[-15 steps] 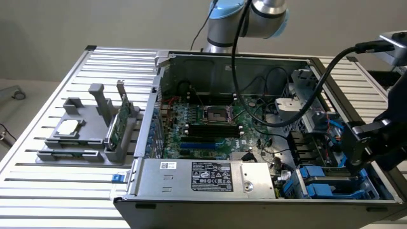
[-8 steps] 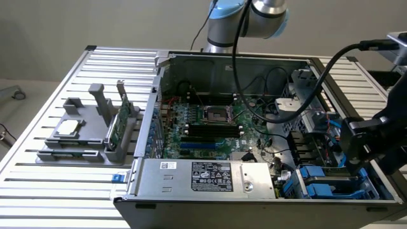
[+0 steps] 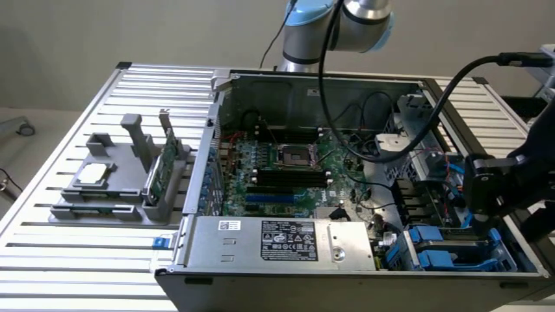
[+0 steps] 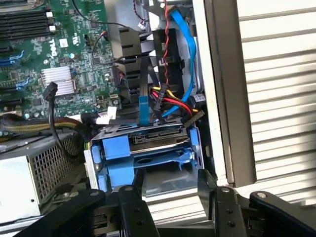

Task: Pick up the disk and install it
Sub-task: 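Insert the disk into the insertion slot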

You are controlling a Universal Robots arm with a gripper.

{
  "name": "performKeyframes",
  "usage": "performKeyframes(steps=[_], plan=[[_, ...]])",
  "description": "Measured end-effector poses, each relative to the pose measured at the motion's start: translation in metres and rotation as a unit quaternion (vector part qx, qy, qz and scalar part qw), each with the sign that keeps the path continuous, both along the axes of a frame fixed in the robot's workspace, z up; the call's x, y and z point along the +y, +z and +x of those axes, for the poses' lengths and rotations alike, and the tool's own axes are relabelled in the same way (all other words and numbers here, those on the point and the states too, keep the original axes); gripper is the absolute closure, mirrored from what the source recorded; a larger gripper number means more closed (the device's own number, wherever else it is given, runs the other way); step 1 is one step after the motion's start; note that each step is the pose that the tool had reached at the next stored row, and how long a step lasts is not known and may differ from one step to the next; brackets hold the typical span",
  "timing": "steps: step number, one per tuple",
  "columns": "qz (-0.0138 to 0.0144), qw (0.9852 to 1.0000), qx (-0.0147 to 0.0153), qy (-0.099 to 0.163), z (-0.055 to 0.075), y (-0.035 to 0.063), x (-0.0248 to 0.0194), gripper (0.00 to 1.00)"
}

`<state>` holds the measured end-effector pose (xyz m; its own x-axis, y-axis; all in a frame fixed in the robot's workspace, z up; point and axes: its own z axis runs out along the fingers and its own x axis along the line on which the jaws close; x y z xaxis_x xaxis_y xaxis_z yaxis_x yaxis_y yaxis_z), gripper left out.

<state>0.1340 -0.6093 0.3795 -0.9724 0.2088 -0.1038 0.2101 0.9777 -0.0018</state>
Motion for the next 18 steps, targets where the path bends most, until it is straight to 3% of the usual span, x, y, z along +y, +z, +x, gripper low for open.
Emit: performKeyframes(steps=[5, 9, 13, 18], plan=[[0.0, 0.999, 0.0, -0.045, 0.0, 0.0, 0.0, 0.46], [0.0, 0.9967, 0.0, -0.081, 0.0, 0.0, 0.0, 0.46], [0.0, 0.9931, 0.0, -0.117, 0.0, -0.0004, 0.0, 0.46], [0.0, 0.9868, 0.0, -0.162, 0.0, -0.0022, 0.0001, 0.46]])
